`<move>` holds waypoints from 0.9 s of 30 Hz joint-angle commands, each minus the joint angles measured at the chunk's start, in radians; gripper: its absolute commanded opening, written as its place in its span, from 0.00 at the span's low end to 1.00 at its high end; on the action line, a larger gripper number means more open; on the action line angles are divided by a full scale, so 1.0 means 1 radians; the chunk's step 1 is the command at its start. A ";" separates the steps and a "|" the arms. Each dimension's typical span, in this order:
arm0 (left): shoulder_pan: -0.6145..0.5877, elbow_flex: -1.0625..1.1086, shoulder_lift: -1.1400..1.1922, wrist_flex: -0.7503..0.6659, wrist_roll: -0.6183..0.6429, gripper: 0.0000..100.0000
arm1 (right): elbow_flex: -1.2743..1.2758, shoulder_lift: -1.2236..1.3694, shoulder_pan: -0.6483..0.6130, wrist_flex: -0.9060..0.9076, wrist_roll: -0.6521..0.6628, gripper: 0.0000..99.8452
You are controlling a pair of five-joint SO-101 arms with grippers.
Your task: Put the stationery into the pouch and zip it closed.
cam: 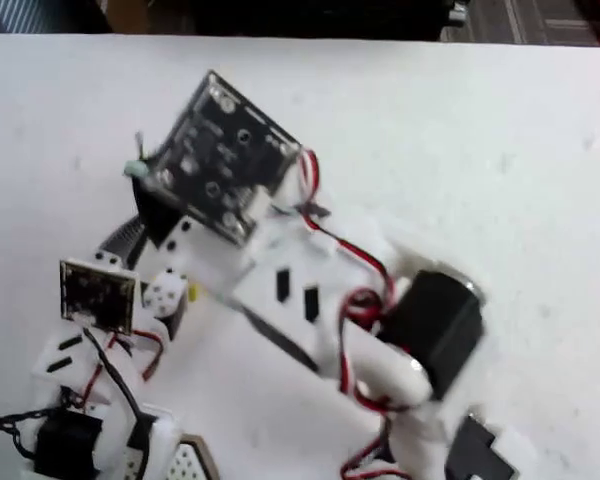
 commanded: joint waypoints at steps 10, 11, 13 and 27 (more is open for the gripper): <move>0.120 0.084 0.013 0.037 0.006 0.19 | -0.034 -0.104 -0.067 0.050 0.011 0.02; 0.101 0.066 0.013 0.060 0.003 0.19 | -0.034 -0.110 -0.068 0.062 0.011 0.02; 0.030 0.003 0.013 0.130 0.002 0.19 | -0.034 -0.125 -0.068 0.082 0.011 0.02; -0.048 -0.351 0.012 0.485 -0.512 0.23 | -0.021 -0.206 -0.071 0.196 0.006 0.02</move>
